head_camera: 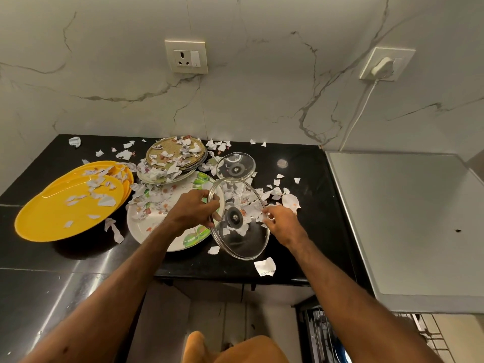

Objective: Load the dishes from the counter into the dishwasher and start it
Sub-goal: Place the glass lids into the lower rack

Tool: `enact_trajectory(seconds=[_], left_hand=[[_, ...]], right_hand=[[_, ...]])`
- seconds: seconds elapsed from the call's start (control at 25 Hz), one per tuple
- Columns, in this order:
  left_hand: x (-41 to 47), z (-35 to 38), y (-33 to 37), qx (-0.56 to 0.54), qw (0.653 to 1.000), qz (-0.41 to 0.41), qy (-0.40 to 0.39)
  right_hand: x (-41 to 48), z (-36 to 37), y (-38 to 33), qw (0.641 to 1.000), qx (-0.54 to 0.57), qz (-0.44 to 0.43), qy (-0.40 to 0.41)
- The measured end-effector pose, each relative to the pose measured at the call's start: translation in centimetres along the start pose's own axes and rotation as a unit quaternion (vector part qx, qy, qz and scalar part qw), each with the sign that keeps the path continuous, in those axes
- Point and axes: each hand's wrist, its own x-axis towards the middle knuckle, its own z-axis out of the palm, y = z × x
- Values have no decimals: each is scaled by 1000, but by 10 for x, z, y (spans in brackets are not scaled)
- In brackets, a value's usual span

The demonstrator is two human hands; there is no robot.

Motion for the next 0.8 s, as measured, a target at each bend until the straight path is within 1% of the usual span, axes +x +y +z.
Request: enact_trajectory(seconds=[0.24, 0.32, 0.36, 0.4, 0.44, 0.48, 0.52, 0.56, 0.64, 0.72, 0.8], left_hand=[[-2, 1, 1, 12, 1000, 14, -8], [-2, 0, -1, 14, 1000, 7, -6], [-2, -1, -2, 8, 1000, -2, -3], [-2, -2, -3, -4, 1000, -10, -1], [-2, -4, -4, -21, 1000, -17, 1], [-3, -6, -6, -40, 999, -22, 2], [-3, -8, -8, -58, 998, -27, 4], [-3, -8, -10, -72, 997, -32, 6], [-3, -4, -11, -92, 995, -37, 7], [-4, 2, -10, -102, 994, -37, 1], [-6, 11, -6, -104, 994, -27, -23]], right_hand=[[7, -5, -7, 998, -50, 37, -28], [5, -2, -5, 999, -33, 36, -22], [4, 0, -1, 999, 14, 42, 1], [3, 0, 1, 993, 98, 58, 41], [2, -4, 2, 974, 190, 87, 87], [2, -9, 2, 948, 265, 124, 122], [3, -14, 1, 926, 312, 163, 133], [3, -19, 0, 917, 331, 194, 113], [2, -27, -1, 910, 348, 224, 37], [-4, -31, 6, 908, 347, 233, -25], [-15, -37, 22, 910, 337, 232, -66]])
